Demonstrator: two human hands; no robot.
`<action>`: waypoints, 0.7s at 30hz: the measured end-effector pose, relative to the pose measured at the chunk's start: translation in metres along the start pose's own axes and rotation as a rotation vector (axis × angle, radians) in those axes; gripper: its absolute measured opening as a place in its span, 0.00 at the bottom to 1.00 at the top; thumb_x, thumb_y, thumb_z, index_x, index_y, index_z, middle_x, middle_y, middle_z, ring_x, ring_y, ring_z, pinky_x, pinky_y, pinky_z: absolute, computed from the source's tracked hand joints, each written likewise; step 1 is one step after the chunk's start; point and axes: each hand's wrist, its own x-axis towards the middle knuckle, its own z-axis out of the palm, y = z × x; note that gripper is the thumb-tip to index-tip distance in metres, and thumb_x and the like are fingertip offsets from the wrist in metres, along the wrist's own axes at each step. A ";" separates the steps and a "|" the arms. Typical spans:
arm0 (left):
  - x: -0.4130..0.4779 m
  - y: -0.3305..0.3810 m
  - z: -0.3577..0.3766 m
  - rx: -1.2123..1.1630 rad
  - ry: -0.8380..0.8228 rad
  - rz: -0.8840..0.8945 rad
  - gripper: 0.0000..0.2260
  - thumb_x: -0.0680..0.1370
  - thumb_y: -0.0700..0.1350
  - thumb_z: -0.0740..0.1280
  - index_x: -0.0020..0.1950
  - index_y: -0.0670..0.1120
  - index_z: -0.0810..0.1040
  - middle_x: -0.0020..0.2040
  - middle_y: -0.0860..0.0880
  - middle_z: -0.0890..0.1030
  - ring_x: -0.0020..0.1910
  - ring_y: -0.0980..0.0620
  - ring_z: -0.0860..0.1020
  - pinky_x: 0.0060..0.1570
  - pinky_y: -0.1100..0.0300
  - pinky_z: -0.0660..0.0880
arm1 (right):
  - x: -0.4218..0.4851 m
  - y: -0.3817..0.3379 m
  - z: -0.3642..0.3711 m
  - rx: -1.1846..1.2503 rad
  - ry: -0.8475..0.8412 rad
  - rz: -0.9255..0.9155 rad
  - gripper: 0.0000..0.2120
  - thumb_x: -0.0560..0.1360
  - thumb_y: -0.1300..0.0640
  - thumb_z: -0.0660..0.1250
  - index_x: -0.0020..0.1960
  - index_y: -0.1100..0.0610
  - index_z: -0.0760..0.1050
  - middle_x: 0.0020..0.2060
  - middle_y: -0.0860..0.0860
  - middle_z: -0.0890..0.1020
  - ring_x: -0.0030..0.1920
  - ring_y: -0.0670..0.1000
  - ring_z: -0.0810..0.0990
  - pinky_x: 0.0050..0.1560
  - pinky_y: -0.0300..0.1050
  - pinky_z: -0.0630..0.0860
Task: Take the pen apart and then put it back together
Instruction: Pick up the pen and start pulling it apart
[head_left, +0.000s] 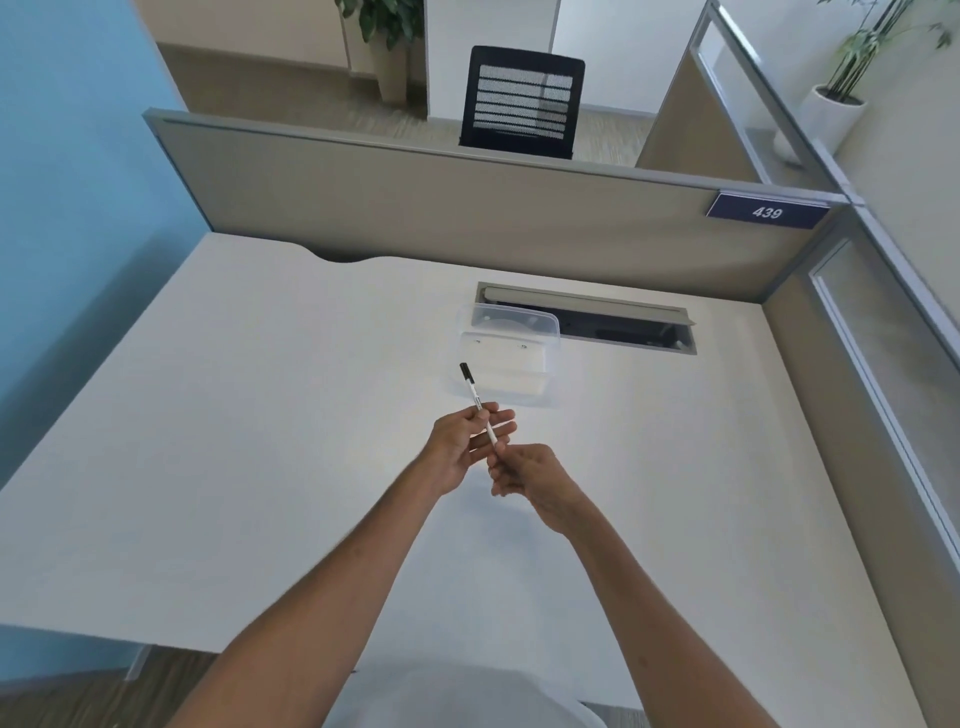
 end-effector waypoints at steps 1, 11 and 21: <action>0.000 -0.002 0.001 0.000 0.024 -0.003 0.09 0.88 0.37 0.62 0.64 0.38 0.81 0.57 0.42 0.90 0.53 0.45 0.91 0.48 0.55 0.87 | -0.001 0.001 0.001 -0.065 0.038 -0.017 0.18 0.89 0.53 0.64 0.46 0.62 0.82 0.35 0.54 0.82 0.33 0.52 0.83 0.40 0.42 0.79; -0.008 -0.007 -0.002 -0.016 0.042 -0.036 0.12 0.88 0.40 0.65 0.69 0.37 0.82 0.60 0.44 0.90 0.56 0.46 0.90 0.51 0.56 0.87 | -0.012 0.003 0.011 -0.095 0.085 0.024 0.19 0.89 0.54 0.61 0.48 0.63 0.84 0.35 0.53 0.82 0.33 0.52 0.81 0.42 0.45 0.80; -0.014 0.007 -0.012 -0.119 -0.202 -0.083 0.13 0.90 0.37 0.57 0.71 0.37 0.76 0.68 0.40 0.86 0.65 0.46 0.87 0.65 0.55 0.82 | -0.016 0.007 0.011 0.484 -0.228 0.209 0.14 0.89 0.54 0.61 0.60 0.63 0.81 0.41 0.52 0.79 0.33 0.49 0.75 0.40 0.41 0.76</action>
